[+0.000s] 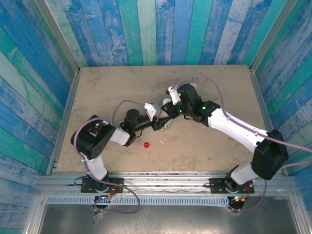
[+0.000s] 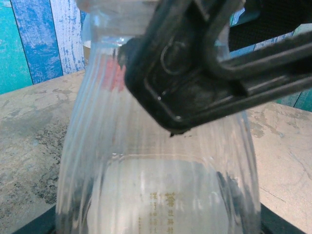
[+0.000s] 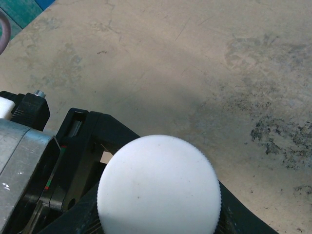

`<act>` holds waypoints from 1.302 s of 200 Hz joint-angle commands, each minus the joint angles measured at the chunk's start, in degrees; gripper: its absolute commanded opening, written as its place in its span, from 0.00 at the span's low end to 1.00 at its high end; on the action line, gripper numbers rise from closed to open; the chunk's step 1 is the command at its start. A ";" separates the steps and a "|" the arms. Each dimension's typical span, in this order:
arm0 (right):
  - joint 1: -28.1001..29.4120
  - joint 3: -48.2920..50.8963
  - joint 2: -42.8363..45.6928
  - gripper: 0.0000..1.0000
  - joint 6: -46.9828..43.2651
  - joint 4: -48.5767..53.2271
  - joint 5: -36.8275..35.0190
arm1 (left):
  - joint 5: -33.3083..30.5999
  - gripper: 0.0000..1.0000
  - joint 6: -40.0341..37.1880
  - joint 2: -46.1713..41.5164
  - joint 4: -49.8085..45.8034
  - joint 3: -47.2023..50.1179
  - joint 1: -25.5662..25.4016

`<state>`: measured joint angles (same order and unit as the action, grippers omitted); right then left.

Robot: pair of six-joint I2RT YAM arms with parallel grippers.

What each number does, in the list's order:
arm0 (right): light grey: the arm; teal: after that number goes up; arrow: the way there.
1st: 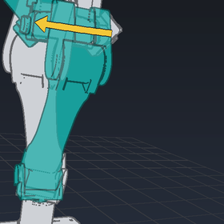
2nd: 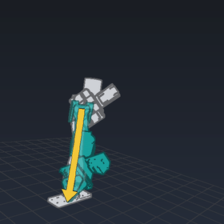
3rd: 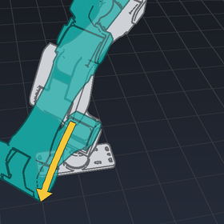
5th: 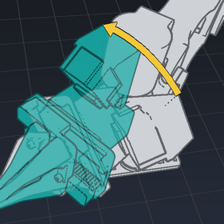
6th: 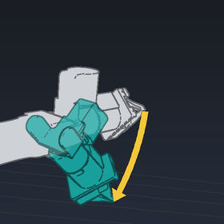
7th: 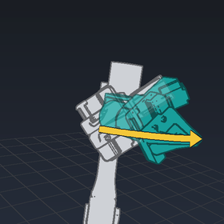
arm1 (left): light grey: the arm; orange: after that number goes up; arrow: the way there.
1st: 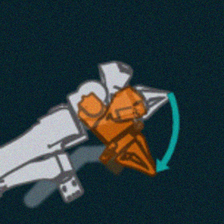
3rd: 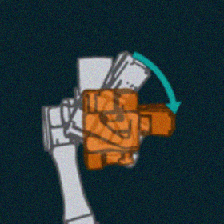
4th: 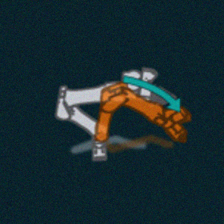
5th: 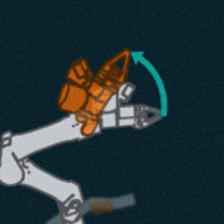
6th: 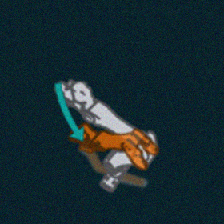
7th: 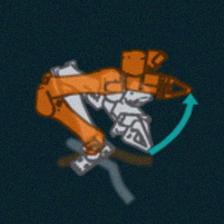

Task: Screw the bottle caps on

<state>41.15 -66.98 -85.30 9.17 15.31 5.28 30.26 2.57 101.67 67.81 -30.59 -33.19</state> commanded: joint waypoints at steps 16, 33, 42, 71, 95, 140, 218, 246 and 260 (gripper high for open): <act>0.78 -2.07 -1.20 0.30 -1.81 -4.48 3.97 | -0.12 0.72 0.26 1.46 4.61 1.96 -0.82; 0.78 -3.31 -2.27 0.30 -2.24 -4.76 3.88 | -0.90 0.84 -0.17 0.44 4.06 2.32 -0.82; 0.76 -3.90 -2.81 0.30 -2.55 -4.78 3.69 | -1.75 0.91 -0.65 -0.38 3.47 2.58 -0.82; 0.71 -6.80 -5.12 0.30 -4.96 -4.22 -0.34 | -8.58 0.94 0.16 -5.63 4.35 5.69 -0.85; 0.16 -10.88 -8.72 0.30 -6.81 -3.98 -4.47 | -17.41 0.94 0.61 -11.42 0.87 8.89 -0.82; -3.36 -21.81 -19.28 0.29 -9.61 -4.07 -5.19 | -29.77 0.94 -0.39 -20.24 -9.19 12.34 -0.74; -5.64 -32.74 -31.32 0.28 -11.99 -9.30 -5.11 | -30.49 0.94 2.65 -26.28 -11.93 16.59 1.46; -5.84 -34.87 -34.59 0.30 -11.87 -9.95 -5.10 | -30.46 0.94 1.65 -27.97 -13.69 17.11 1.63; -5.85 -34.98 -35.40 0.31 -11.97 -9.95 -4.95 | -29.41 0.94 1.31 -28.17 -13.92 17.30 1.72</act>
<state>35.55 -100.36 -118.87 -2.02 7.18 0.82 0.49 4.69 76.03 55.31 -14.06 -31.86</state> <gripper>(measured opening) 0.419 0.938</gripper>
